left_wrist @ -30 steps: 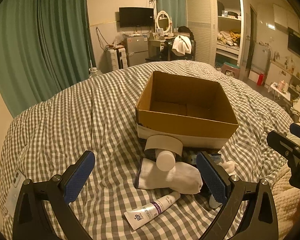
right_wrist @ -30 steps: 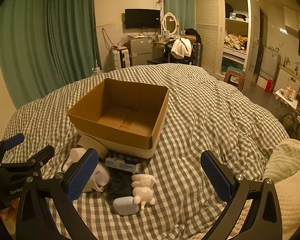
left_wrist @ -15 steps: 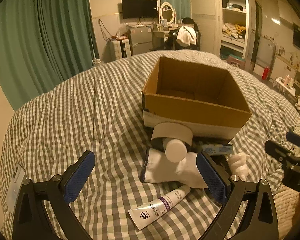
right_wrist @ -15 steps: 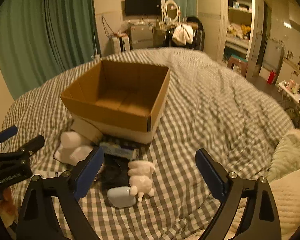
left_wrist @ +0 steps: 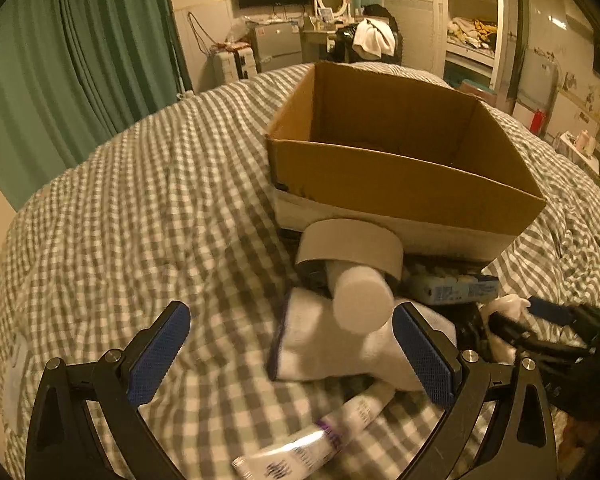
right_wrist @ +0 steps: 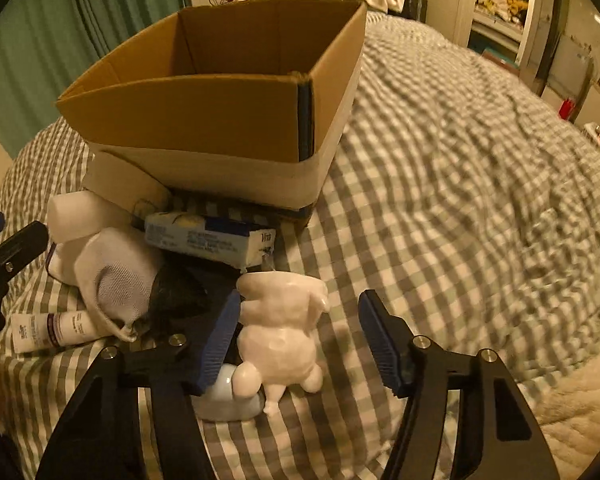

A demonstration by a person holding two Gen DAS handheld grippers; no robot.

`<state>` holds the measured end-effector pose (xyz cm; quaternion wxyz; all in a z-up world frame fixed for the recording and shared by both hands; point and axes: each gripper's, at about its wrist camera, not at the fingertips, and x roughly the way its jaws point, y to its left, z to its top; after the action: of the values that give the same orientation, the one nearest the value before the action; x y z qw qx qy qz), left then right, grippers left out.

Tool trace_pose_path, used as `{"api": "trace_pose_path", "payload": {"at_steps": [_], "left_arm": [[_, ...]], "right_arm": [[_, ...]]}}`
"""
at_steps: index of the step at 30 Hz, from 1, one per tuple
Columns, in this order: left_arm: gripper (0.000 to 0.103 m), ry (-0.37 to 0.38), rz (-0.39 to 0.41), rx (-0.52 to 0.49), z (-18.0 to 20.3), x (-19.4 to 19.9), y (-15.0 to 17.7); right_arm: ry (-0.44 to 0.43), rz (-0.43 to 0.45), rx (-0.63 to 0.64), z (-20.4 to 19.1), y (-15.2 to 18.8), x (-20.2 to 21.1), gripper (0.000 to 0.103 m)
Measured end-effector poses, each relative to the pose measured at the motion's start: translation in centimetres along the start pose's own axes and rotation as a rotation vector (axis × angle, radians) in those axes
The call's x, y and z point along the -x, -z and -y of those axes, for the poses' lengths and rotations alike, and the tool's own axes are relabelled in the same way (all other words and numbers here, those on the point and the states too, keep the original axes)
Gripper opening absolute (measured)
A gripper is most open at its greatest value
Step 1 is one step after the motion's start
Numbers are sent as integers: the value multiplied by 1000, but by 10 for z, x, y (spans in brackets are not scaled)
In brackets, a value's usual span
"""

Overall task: Organize objects
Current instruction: 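Grasp the white bunny figure with the right tool while the left tool grasps the white bottle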

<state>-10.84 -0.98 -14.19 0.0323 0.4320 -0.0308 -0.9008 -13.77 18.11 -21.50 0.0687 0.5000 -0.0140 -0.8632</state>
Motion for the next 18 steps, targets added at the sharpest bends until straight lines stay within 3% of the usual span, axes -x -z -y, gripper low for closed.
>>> {"api": "trace_pose_path", "payload": {"at_steps": [4,6,9,12,14,16,18], "left_arm": [[103,20,-17,-13,9,-14,-8],[103,12,-28,-31,15,-24,-8],[99,4,-42,-32,16,-32,-5],[75,43,-55,-21,12,-36,-4],[51,76,-53,-25,11,-35,-3],[40,85,-46,-51,14,-31,-4],[38,84,-38,-76,17,-28,-2]], "right_arm": [[4,-34,5,1,0,-16,61],[3,-41,2,3,1,-21,50],[-8,-48,-4,7,0,-24,50],[-5,-41,2,7,-2,-23,50],[-2,-43,4,7,-3,-23,50],[1,-44,4,7,-4,-23,50],[3,-45,5,8,-4,-24,50]]}}
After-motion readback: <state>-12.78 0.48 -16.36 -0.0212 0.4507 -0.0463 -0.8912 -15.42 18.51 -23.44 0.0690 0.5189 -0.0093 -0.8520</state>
